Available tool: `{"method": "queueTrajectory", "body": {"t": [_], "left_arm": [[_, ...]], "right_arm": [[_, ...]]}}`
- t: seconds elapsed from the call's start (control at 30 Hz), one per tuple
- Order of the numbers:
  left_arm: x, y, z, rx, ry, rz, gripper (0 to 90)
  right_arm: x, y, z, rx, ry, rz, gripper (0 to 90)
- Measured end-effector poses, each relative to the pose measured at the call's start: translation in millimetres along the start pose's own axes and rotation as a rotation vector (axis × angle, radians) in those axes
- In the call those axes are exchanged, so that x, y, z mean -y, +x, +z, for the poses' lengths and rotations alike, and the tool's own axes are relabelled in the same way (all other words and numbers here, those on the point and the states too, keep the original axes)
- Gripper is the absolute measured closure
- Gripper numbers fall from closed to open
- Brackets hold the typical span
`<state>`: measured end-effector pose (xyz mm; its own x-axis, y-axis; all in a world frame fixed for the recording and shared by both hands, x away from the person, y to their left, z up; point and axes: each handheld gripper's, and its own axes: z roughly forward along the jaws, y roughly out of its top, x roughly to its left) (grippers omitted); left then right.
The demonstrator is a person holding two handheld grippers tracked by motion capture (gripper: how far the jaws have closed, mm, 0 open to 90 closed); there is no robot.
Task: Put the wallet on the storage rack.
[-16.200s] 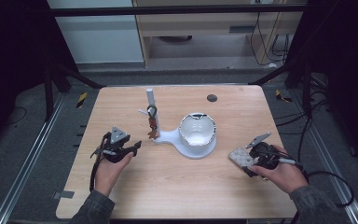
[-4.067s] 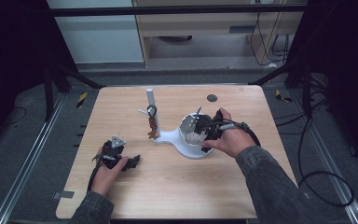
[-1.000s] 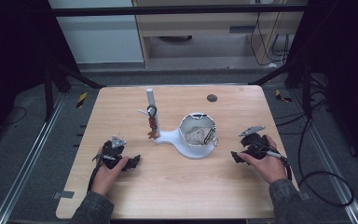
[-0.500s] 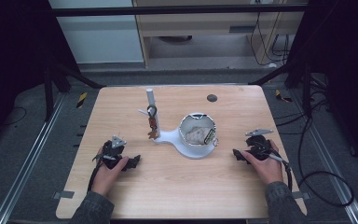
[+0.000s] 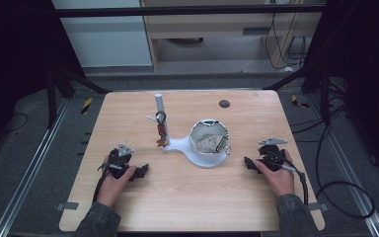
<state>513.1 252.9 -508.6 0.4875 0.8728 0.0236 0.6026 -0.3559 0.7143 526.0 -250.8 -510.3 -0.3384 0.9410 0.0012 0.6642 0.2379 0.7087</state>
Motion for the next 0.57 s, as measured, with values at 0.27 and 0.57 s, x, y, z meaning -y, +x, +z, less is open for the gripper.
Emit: {"method": "queueTrajectory", "body": {"t": [0.27, 0.57], "left_arm": [[0.1, 0.0, 0.1, 0.001, -0.001, 0.001, 0.0], [-0.1, 0.3, 0.0, 0.004, 0.004, 0.003, 0.0]], "right_arm": [[2.0, 2.8, 0.9, 0.03, -0.021, 0.024, 0.1], [3.6, 4.4, -0.4, 0.051, -0.021, 0.039, 0.1]]}}
